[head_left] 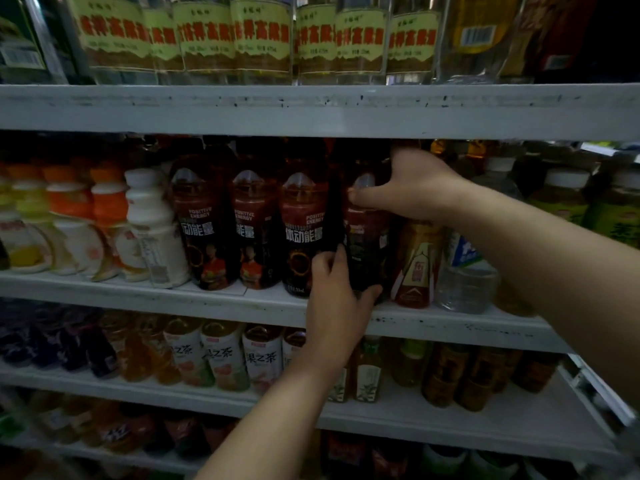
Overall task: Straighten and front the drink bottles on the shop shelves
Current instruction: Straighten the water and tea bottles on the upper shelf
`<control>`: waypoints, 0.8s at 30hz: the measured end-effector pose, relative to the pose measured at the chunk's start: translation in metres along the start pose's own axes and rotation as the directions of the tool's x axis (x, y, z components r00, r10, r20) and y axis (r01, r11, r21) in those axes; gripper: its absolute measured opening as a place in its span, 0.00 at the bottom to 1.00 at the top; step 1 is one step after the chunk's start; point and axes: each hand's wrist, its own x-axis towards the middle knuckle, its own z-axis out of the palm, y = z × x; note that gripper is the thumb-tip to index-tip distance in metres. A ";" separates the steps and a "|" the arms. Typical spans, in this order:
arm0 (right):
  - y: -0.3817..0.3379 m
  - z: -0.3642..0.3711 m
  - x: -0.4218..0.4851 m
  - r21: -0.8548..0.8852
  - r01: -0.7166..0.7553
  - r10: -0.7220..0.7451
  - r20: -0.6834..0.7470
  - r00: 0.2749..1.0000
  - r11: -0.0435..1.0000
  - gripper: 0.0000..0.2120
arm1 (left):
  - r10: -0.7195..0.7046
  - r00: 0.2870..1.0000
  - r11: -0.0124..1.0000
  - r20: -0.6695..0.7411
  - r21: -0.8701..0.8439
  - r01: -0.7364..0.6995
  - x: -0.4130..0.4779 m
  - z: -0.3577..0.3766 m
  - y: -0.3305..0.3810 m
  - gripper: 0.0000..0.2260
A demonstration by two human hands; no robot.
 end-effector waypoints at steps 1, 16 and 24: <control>0.000 0.000 0.000 -0.017 -0.003 0.003 0.014 1.000 1.000 0.23 | 0.053 0.997 0.994 -0.054 0.097 -0.047 -0.006 0.001 0.002 0.36; 0.010 -0.010 0.002 0.134 -0.038 0.029 0.071 0.997 0.990 0.25 | -0.007 0.991 0.999 0.134 0.035 0.002 0.011 0.000 -0.005 0.45; 0.018 -0.006 0.002 0.045 -0.049 0.048 0.012 0.999 0.998 0.35 | 0.034 0.998 0.992 0.057 0.121 -0.041 -0.014 0.002 -0.004 0.35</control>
